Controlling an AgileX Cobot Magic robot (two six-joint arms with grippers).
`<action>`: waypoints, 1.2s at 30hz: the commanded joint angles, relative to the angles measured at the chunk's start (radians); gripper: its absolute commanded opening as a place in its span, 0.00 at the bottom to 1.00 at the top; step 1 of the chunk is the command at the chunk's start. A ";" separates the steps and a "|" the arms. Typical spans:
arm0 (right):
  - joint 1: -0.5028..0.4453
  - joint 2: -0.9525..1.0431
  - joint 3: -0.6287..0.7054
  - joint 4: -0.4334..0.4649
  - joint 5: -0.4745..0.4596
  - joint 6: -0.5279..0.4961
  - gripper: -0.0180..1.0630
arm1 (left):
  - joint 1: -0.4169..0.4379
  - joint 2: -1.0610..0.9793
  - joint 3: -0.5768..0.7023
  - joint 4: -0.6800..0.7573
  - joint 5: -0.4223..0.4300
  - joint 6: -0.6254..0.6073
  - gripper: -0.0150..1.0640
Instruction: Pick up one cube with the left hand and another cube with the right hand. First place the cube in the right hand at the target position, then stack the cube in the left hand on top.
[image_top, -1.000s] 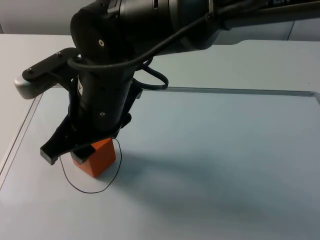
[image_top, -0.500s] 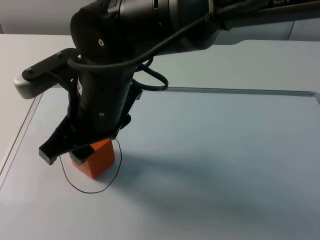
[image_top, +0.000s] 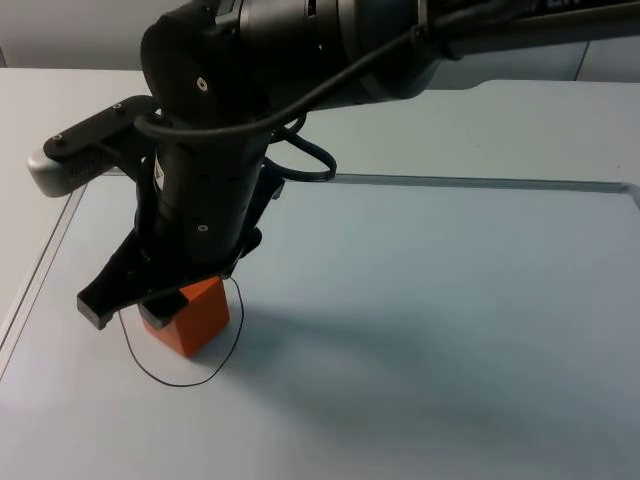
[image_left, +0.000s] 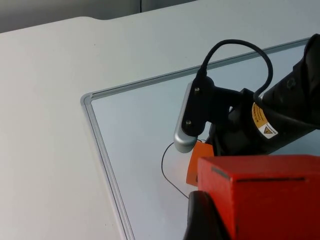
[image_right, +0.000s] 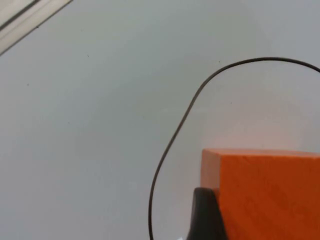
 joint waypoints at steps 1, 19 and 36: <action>0.005 -0.003 -0.010 0.002 -0.010 0.004 0.51 | -0.007 -0.006 0.003 -0.005 -0.003 -0.008 0.01; 0.005 -0.006 -0.010 -0.005 -0.013 0.004 0.75 | -0.007 -0.006 0.003 -0.008 -0.003 -0.008 0.01; 0.005 -0.341 -0.068 -0.072 0.014 -0.031 0.75 | -0.007 -0.002 0.003 -0.025 -0.010 -0.008 0.01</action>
